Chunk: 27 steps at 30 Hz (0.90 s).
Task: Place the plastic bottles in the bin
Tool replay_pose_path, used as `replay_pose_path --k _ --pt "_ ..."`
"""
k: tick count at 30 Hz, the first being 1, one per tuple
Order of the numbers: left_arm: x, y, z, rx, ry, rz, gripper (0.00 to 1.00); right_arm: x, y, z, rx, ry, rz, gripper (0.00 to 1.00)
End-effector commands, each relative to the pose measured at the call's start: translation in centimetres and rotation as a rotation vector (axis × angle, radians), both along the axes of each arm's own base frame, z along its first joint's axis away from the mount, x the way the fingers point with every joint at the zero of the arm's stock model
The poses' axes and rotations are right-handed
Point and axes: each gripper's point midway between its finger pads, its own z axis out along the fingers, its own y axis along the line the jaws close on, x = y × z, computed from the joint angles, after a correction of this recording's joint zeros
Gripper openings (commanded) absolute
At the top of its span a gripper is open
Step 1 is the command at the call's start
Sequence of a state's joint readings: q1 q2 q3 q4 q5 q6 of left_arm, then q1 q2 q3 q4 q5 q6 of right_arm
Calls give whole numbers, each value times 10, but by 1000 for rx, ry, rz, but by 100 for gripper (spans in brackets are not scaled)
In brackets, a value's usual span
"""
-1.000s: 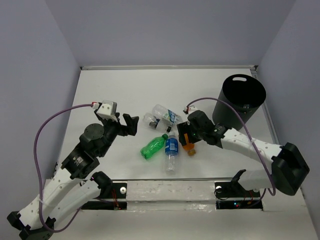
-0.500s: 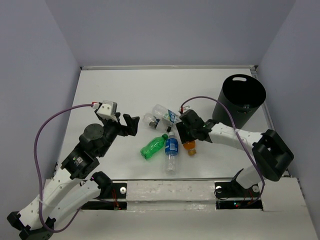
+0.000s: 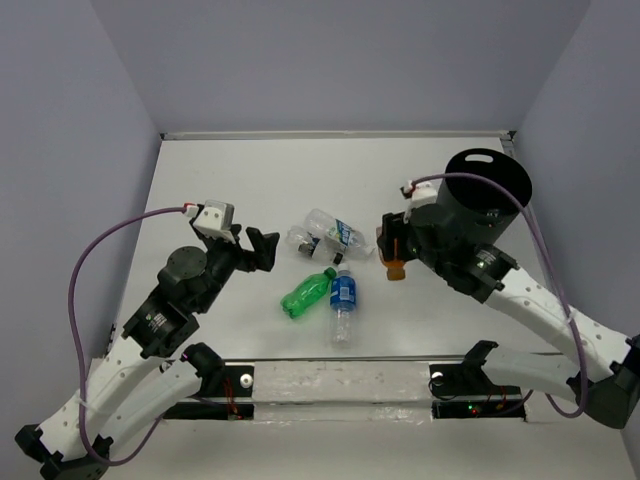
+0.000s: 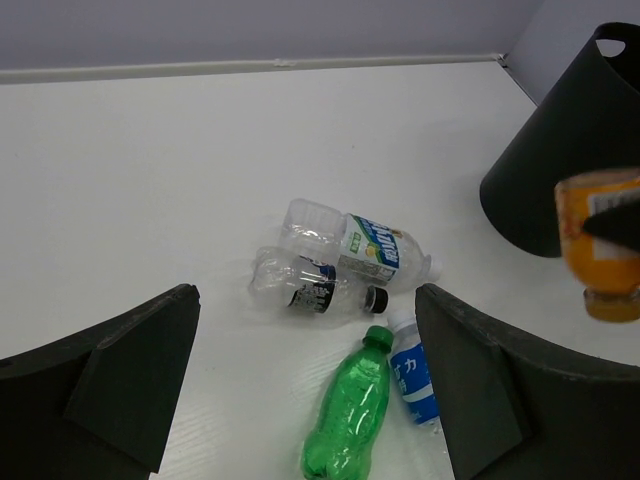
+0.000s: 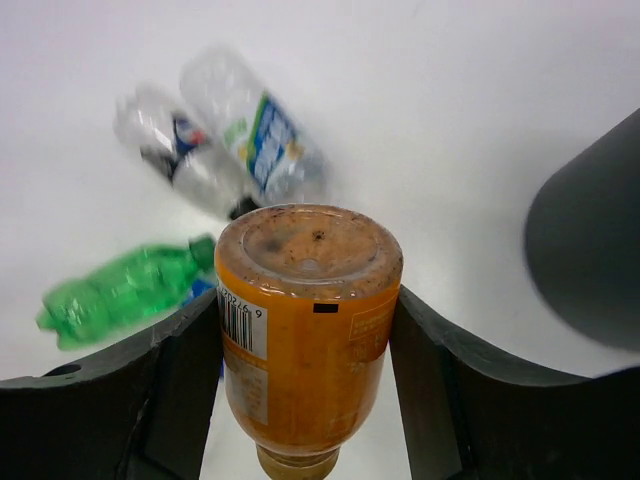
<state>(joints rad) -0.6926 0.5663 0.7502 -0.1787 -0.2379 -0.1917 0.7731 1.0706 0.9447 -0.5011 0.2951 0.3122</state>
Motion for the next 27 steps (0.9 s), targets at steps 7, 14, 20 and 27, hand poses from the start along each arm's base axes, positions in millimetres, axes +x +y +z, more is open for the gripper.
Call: replay_pose_path --k 7,14,20,27 --pt "-2 3 16 -36 -60 -6 99 78 -157 260 55 -708 -689 40" --pt "-6 2 22 -52 -76 -28 99 113 -230 247 -116 -719 -905 41" --pt "-7 1 23 -58 -80 -32 99 123 -240 216 -140 -664 -923 72" --pt "-4 1 20 -48 -70 -26 99 116 -220 227 -38 -628 -807 96"
